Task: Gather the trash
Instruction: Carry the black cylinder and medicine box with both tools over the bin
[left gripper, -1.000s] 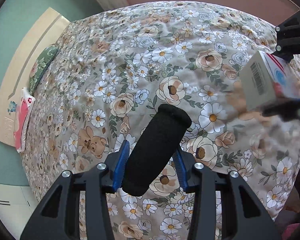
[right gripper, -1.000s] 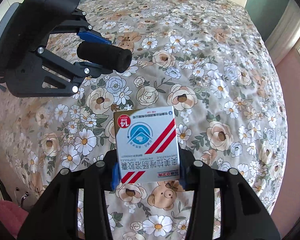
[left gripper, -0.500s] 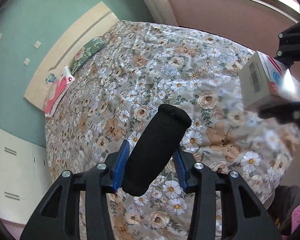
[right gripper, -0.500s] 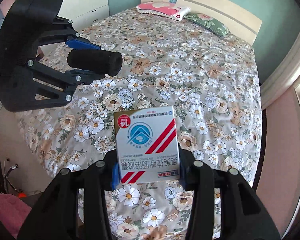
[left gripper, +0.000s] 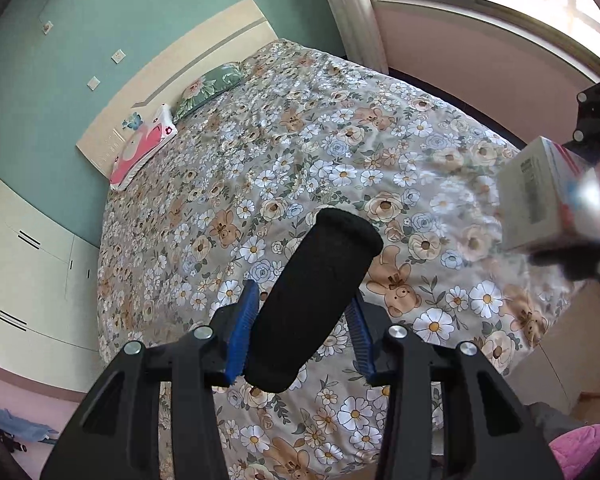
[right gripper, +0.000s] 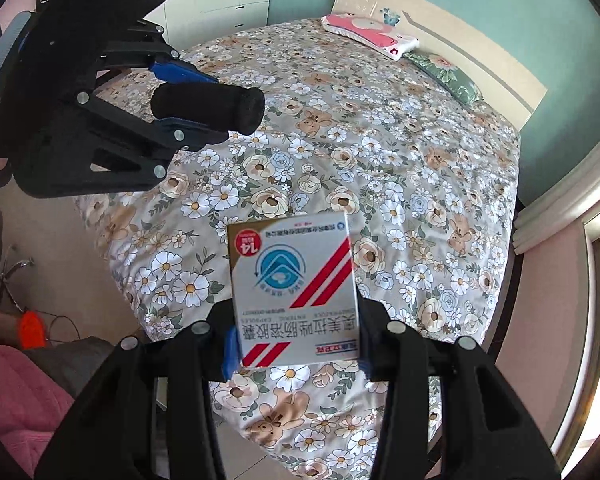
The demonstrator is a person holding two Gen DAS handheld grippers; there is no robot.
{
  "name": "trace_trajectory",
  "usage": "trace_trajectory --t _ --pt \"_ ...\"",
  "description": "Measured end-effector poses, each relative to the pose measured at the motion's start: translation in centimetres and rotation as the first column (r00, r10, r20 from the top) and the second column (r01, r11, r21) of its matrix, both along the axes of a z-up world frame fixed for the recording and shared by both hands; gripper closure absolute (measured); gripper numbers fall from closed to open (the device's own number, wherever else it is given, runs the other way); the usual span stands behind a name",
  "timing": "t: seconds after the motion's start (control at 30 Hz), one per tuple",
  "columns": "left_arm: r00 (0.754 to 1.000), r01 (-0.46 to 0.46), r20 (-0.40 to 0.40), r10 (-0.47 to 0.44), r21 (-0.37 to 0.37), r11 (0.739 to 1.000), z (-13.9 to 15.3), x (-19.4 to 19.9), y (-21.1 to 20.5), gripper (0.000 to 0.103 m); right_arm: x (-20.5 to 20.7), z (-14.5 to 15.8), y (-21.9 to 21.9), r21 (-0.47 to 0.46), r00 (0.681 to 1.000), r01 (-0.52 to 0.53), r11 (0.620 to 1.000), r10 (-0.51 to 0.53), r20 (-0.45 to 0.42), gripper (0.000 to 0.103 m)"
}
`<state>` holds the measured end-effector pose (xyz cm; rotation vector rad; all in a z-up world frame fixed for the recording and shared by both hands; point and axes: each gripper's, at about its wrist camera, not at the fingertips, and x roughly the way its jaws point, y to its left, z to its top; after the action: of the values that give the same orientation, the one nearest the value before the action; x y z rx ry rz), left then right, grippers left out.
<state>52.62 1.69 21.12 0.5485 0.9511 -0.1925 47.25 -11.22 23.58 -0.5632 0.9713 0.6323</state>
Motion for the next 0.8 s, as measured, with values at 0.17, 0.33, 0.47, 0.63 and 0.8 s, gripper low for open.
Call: trace_trajectory --t 0.17,0.33,0.47,0.63,0.8 --pt "0.999 0.040 0.019 -0.041 0.015 0.999 -3.3 -1.6 0.6 0.058 -1.6 -3.6 1.3 -0.025 0.998 -0.001 1.000 0.002 0.055 0.058" --pt "0.998 0.061 0.030 -0.061 0.002 0.998 -8.5 -2.8 1.5 0.058 -1.5 -9.5 3.0 -0.021 0.997 -0.018 1.000 0.020 0.072 0.058" --pt "0.996 0.080 0.043 -0.079 -0.015 0.997 -12.5 -3.6 1.9 0.058 -2.0 -14.3 4.2 -0.061 0.993 -0.046 0.997 0.052 0.106 0.058" --pt "0.990 0.073 0.124 -0.073 0.007 0.997 -15.6 -5.5 2.3 0.058 -2.9 -18.3 4.4 -0.068 0.986 -0.037 0.997 0.047 0.157 0.058" --pt "0.975 0.030 0.221 -0.031 0.009 1.000 -15.2 -9.1 3.2 0.058 -6.0 -19.5 4.2 -0.038 0.976 -0.013 0.999 0.021 0.217 0.058"
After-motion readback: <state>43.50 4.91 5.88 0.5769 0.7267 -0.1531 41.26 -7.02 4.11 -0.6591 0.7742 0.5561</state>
